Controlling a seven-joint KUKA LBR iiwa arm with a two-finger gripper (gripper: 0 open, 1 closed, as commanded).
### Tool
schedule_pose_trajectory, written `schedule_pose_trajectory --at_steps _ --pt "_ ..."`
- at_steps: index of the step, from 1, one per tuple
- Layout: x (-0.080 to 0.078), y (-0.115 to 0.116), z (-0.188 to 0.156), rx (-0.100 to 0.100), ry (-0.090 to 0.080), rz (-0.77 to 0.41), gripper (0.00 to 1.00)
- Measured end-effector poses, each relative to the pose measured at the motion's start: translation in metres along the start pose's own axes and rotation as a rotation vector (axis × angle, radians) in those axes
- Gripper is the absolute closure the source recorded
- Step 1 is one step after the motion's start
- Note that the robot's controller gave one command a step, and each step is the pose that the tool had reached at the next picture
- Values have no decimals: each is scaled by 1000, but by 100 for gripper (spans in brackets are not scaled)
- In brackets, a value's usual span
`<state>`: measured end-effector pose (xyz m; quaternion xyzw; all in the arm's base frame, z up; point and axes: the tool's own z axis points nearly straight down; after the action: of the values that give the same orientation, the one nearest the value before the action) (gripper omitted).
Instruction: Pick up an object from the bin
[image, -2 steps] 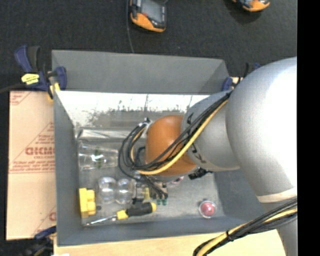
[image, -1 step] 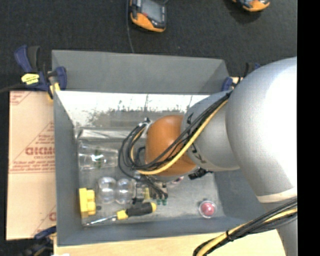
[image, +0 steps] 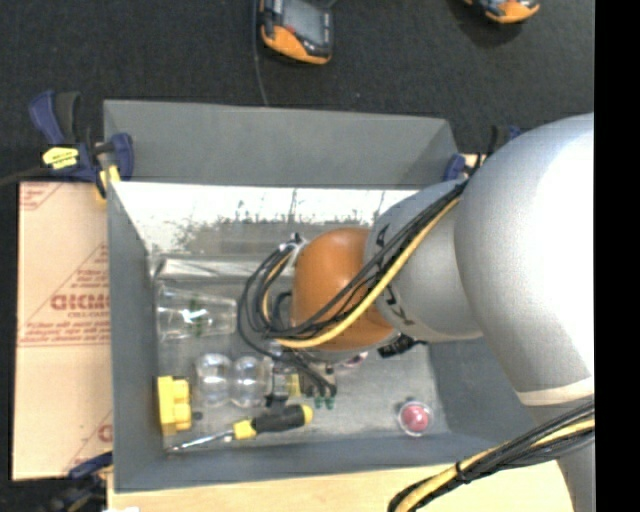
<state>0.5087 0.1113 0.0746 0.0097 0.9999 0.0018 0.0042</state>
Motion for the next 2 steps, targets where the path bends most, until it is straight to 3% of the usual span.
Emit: schedule_pose_trajectory --at_steps 2 --pt "2 0 -55 1 10 2 100"
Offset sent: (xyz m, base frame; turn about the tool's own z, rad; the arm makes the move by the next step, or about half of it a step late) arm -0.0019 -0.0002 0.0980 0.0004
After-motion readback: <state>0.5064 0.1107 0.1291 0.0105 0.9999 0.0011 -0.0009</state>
